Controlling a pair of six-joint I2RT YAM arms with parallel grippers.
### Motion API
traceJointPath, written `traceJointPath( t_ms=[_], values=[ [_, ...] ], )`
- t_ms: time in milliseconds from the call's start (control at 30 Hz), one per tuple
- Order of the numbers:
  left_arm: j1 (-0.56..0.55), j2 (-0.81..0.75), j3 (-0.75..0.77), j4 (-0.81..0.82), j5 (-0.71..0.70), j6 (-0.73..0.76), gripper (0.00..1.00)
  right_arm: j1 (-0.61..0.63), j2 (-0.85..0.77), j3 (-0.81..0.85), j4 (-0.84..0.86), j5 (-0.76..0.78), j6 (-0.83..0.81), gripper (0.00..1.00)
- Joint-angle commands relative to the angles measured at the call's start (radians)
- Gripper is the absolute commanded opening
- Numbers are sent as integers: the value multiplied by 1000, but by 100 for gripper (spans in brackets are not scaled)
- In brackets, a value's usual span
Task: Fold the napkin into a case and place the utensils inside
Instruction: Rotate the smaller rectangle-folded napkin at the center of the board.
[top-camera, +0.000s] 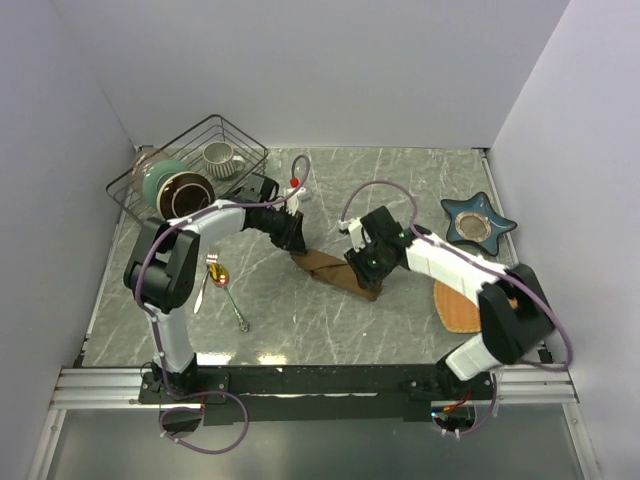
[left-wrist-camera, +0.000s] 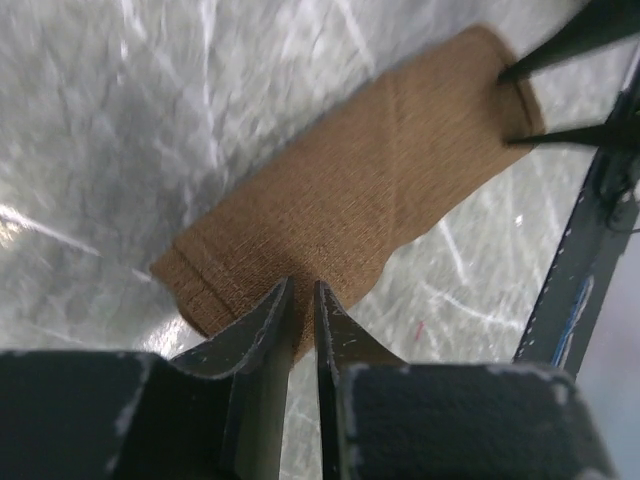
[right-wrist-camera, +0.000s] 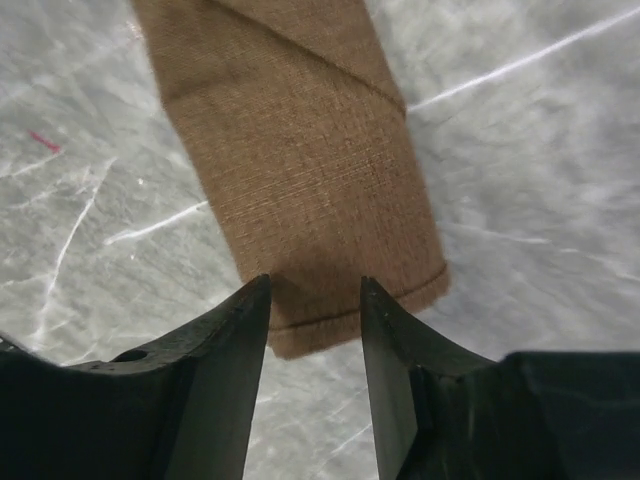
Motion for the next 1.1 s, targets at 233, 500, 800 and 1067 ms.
traceJointPath(
  t_ms=[233, 500, 800, 1067],
  values=[
    [-25, -26, -125, -44, -56, 45, 18, -114, 309, 195, -238, -220, 66, 50],
    [-30, -97, -147, -78, -25, 67, 21, -164, 355, 269, -271, -188, 60, 52],
    [-28, -118, 68, -135, -39, 142, 29, -164, 136, 218, -265, -326, 80, 59],
    [-59, 20, 128, -127, -70, 143, 27, -160, 192, 156, -254, -415, 151, 59]
  ],
)
